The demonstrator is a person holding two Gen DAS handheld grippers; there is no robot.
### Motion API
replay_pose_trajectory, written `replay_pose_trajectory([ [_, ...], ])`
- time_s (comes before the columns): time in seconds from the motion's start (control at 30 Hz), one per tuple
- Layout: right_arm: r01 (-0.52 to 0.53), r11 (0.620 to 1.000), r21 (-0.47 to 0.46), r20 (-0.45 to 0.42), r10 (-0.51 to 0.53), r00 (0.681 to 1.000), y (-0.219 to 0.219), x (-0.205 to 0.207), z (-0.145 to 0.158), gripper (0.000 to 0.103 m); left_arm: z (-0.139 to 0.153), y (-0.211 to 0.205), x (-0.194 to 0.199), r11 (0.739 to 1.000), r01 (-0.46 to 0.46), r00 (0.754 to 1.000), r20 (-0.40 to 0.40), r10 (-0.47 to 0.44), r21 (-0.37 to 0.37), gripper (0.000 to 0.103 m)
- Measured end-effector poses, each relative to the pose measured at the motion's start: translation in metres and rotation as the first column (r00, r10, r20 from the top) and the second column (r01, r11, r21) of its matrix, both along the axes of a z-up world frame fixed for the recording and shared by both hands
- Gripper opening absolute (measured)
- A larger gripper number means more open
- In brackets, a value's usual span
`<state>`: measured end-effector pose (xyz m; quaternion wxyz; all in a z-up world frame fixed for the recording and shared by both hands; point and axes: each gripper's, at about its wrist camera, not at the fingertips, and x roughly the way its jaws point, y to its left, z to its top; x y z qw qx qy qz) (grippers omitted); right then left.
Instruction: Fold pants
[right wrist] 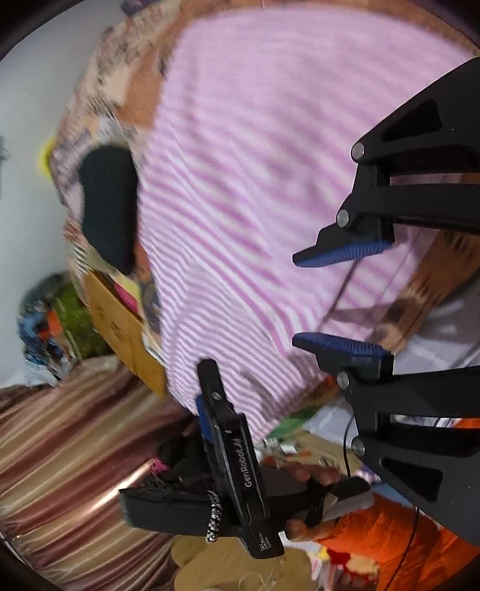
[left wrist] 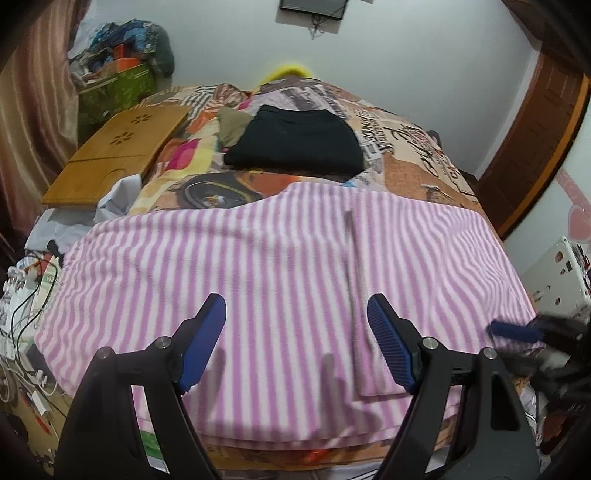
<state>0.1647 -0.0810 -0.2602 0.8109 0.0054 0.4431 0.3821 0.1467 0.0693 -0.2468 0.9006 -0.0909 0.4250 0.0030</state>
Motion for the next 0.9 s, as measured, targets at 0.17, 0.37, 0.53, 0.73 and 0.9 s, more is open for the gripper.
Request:
replay_pose_trajectory([
  [0.17, 0.183, 0.982, -0.048, 0.151, -0.174, 0.973, -0.059, -0.012, 0.022, 0.053, -0.010, -0.025, 0.004, 0.999, 0.051, 0.998, -0.035, -0.051, -0.003, 0.079],
  [0.37, 0.342, 0.934, -0.105, 0.216, -0.314, 0.925, -0.115, -0.034, 0.018, 0.068, -0.036, -0.046, 0.002, 0.997, 0.075, 0.991, -0.111, -0.078, -0.027, 0.079],
  [0.53, 0.379, 0.915, -0.139, 0.163, -0.356, 0.920, -0.130, -0.047, -0.006, 0.068, -0.049, -0.058, 0.002, 0.993, 0.082, 0.986, -0.138, -0.093, -0.082, 0.069],
  [0.73, 0.383, 0.916, -0.118, 0.104, -0.372, 0.922, -0.132, -0.051, -0.022, 0.068, -0.048, -0.064, 0.005, 0.982, 0.130, 0.980, -0.134, -0.149, -0.139, 0.042],
  [0.9, 0.374, 0.912, -0.166, 0.121, -0.358, 0.926, -0.131, -0.049, -0.032, 0.068, -0.042, -0.068, 0.002, 0.982, 0.152, 0.979, -0.121, -0.165, -0.109, 0.026],
])
